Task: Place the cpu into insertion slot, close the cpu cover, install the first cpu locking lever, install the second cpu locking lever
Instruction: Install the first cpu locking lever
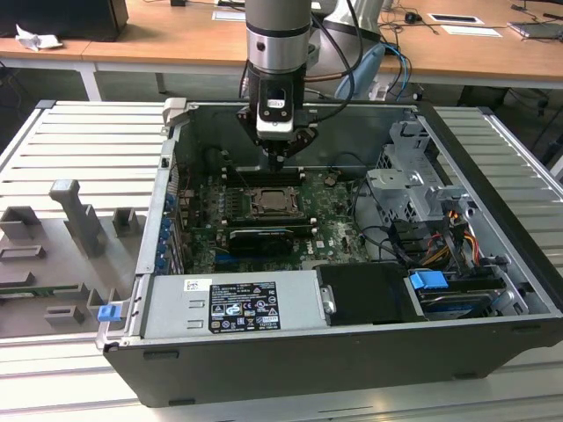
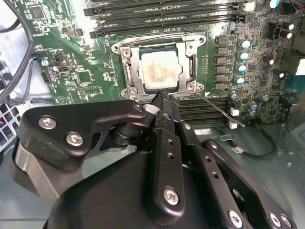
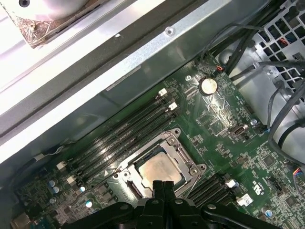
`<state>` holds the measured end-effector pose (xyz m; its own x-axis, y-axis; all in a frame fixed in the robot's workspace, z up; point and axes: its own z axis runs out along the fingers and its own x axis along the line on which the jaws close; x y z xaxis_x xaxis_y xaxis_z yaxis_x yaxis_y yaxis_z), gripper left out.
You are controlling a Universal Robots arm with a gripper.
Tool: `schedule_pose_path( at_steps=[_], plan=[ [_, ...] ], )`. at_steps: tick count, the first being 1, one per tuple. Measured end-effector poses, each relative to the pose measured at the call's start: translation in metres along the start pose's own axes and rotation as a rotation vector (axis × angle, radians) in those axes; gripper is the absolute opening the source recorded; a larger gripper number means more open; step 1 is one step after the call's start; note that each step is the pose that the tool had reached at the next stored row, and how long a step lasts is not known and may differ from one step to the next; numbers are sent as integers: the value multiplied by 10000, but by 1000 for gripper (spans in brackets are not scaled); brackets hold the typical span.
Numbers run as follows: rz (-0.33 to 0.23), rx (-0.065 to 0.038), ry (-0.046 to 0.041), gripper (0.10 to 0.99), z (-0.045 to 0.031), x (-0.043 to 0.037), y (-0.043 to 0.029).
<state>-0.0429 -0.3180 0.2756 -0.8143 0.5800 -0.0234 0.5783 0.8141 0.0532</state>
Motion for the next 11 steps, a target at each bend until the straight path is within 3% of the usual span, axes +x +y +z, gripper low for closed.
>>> schedule_pose_path(
  at_steps=[1,5,11],
  plan=[
    [-415,-10,22,106,0,0,0],
    [-1141,-27,61,106,0,-1,-2],
    [-1350,-30,72,106,-1,-21,-37]
  ],
)
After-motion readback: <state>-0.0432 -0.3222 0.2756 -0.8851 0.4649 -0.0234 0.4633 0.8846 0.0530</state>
